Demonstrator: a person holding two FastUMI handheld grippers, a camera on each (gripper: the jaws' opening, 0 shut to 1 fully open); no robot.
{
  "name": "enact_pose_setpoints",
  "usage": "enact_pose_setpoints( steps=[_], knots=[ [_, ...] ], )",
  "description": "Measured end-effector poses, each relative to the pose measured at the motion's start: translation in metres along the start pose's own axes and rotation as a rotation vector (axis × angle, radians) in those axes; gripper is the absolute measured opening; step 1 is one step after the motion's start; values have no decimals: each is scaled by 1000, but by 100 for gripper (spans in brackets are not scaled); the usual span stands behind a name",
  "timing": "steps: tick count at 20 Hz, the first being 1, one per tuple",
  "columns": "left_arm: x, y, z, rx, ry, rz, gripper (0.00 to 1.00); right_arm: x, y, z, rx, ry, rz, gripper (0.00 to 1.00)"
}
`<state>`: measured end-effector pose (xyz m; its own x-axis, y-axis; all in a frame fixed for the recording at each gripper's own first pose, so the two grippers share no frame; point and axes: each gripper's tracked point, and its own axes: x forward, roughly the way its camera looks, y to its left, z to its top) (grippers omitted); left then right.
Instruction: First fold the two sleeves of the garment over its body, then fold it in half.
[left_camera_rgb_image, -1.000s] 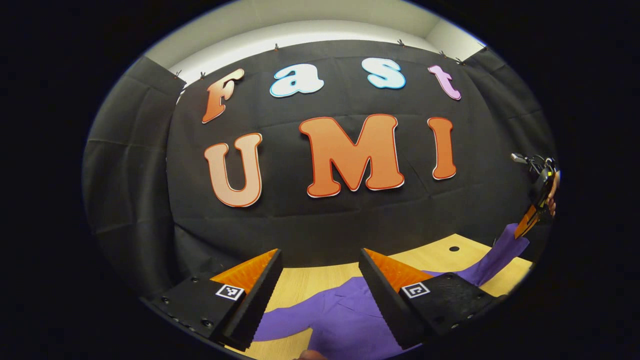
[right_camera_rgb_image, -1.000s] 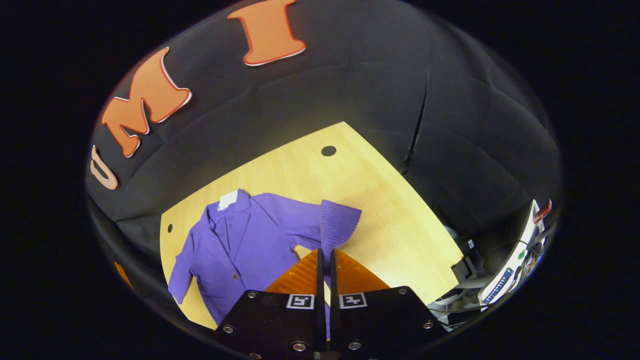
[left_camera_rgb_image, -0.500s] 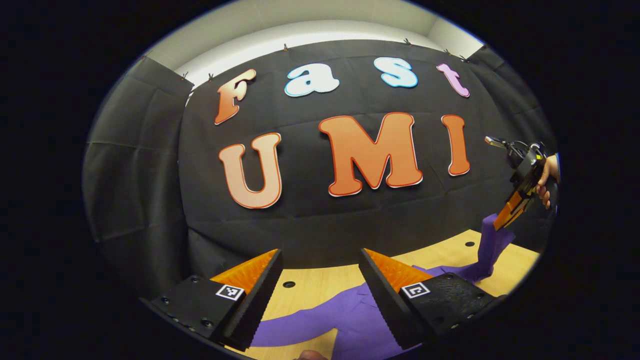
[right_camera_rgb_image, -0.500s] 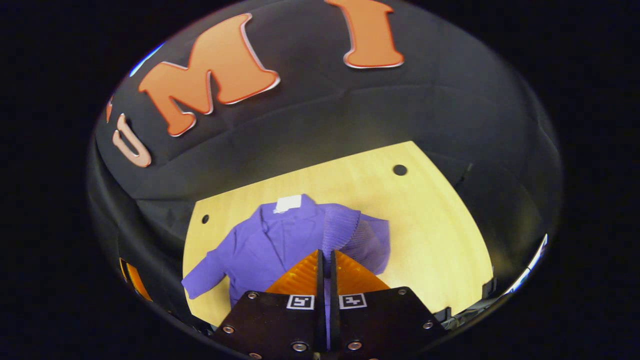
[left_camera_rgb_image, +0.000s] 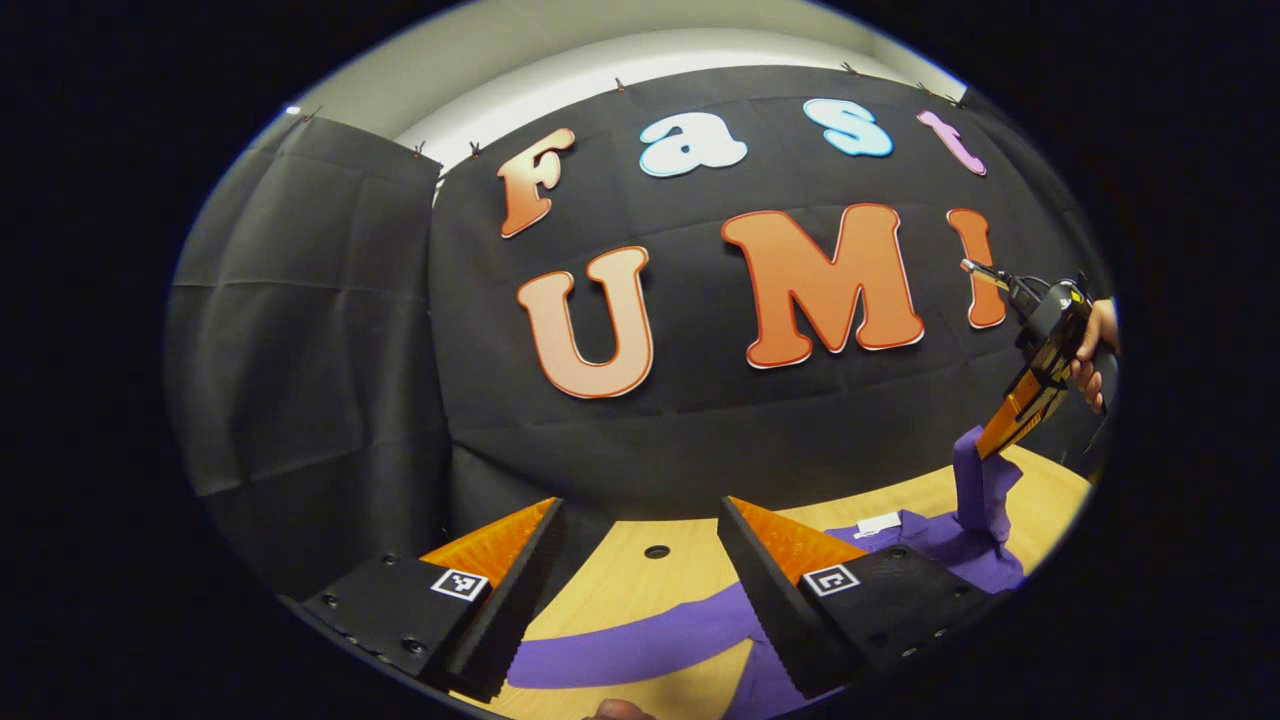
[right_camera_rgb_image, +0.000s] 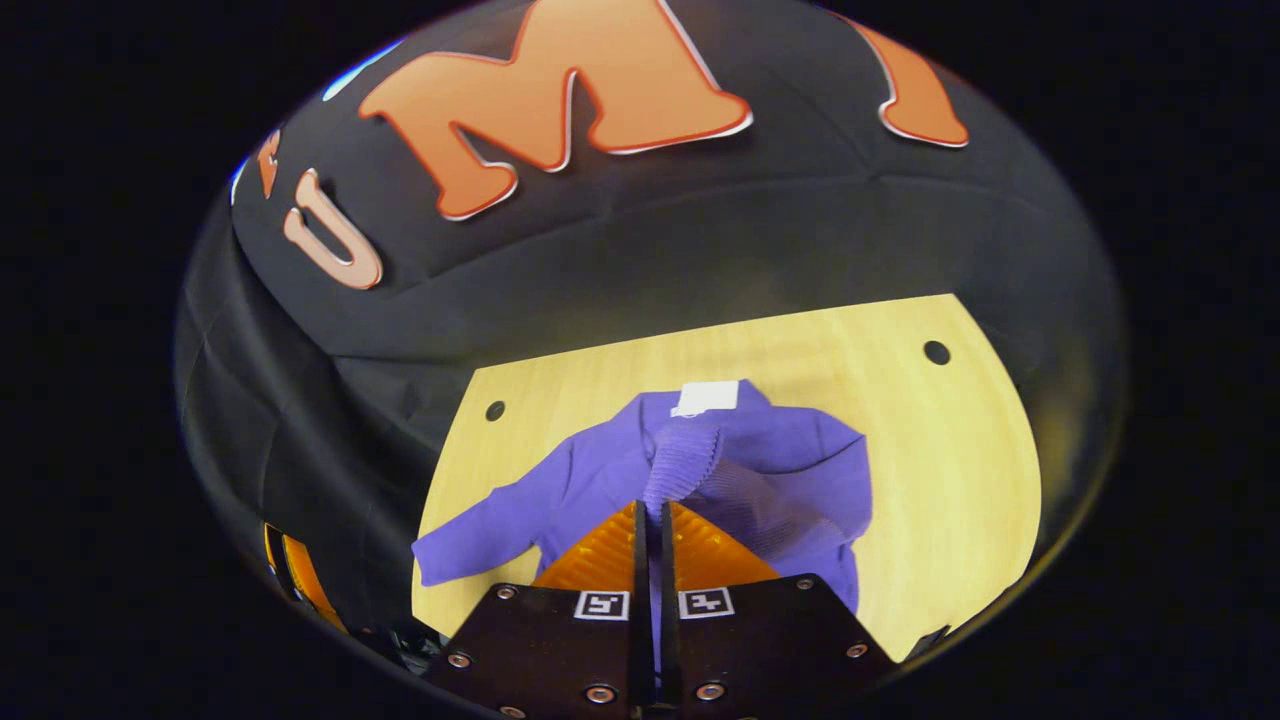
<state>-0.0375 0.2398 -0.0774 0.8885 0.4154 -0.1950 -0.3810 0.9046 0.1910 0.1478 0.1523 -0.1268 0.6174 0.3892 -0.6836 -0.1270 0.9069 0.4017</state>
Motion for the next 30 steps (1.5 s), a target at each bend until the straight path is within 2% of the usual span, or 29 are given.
enact_pose_setpoints(
  steps=[4,9,12,16,18,20,21,22,23,24,26,27,30],
  knots=[
    [2,23,-7,10,7,52,98,25,43,-13,-50,13,60,3],
    [4,35,-20,4,30,78,98,59,73,-18,-125,-23,48,5],
    [7,40,-25,2,44,88,98,72,99,-20,-126,-24,91,5],
    [12,51,-33,6,58,110,98,70,116,-23,-171,-41,114,6],
    [17,56,-39,5,69,112,98,63,114,-18,-187,-72,108,10],
    [24,59,-50,-2,96,104,98,50,107,-7,-223,-138,93,28],
    [28,61,-56,-7,109,104,98,40,105,0,-240,-177,92,41],
    [33,63,-61,-13,126,98,98,30,100,5,-259,-214,86,38],
    [37,62,-68,-16,145,88,98,19,96,10,-278,-250,76,58],
    [43,62,-74,-18,166,83,98,10,90,16,-295,-290,64,54],
    [51,67,-92,-43,218,87,98,-14,83,28,-329,-377,42,78],
    [54,72,-102,-63,251,97,98,-27,77,34,-339,-418,26,84],
    [65,85,-130,-124,340,106,98,-61,61,46,-347,-522,-4,92]
  ],
)
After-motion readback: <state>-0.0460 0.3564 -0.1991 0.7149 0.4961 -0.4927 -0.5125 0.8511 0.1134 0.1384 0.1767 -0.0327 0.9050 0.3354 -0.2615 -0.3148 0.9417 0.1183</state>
